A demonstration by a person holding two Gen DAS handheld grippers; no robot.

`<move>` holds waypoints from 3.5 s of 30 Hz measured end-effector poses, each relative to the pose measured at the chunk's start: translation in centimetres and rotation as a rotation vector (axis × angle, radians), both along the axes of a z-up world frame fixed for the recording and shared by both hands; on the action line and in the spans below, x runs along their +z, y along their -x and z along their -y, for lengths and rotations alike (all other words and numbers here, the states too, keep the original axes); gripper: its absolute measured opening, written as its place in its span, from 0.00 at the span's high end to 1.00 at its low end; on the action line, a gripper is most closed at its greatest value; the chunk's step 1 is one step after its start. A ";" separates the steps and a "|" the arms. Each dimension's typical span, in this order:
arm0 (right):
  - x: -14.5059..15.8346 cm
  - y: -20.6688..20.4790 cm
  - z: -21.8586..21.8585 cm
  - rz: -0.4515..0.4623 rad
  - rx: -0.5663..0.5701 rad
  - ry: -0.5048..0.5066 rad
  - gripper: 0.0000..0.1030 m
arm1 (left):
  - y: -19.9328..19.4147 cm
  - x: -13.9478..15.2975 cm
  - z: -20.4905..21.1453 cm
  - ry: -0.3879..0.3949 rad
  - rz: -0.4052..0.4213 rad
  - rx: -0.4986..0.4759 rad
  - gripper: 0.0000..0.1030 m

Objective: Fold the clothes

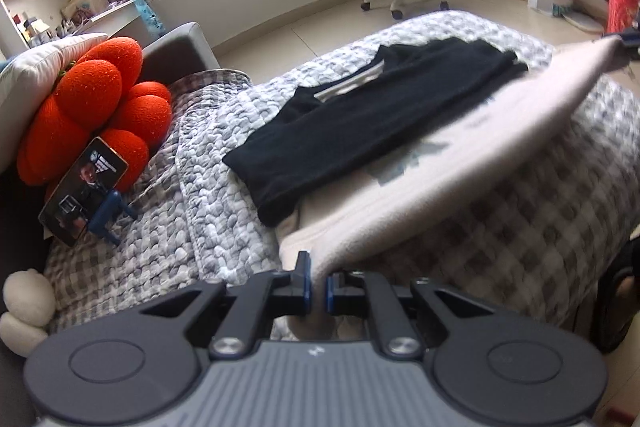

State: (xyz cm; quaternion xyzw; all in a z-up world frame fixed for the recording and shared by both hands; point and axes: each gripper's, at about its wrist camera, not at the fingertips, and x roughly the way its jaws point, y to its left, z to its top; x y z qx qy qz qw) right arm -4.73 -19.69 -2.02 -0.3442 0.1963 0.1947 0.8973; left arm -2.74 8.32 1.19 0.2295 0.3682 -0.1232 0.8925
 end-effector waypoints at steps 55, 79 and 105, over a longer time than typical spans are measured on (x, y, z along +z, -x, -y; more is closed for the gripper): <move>-1.2 -26.2 2.3 -0.491 -0.187 -0.511 0.84 | -24.7 -6.3 -10.4 0.984 -0.318 0.239 0.67; 5.3 -5.8 2.8 -0.235 0.045 -0.403 0.93 | -9.4 0.9 -8.3 0.547 -0.120 -0.094 0.88; -1.0 -26.1 3.4 -0.609 -0.202 -0.617 0.83 | -24.2 -7.3 -11.9 0.995 -0.374 0.272 0.72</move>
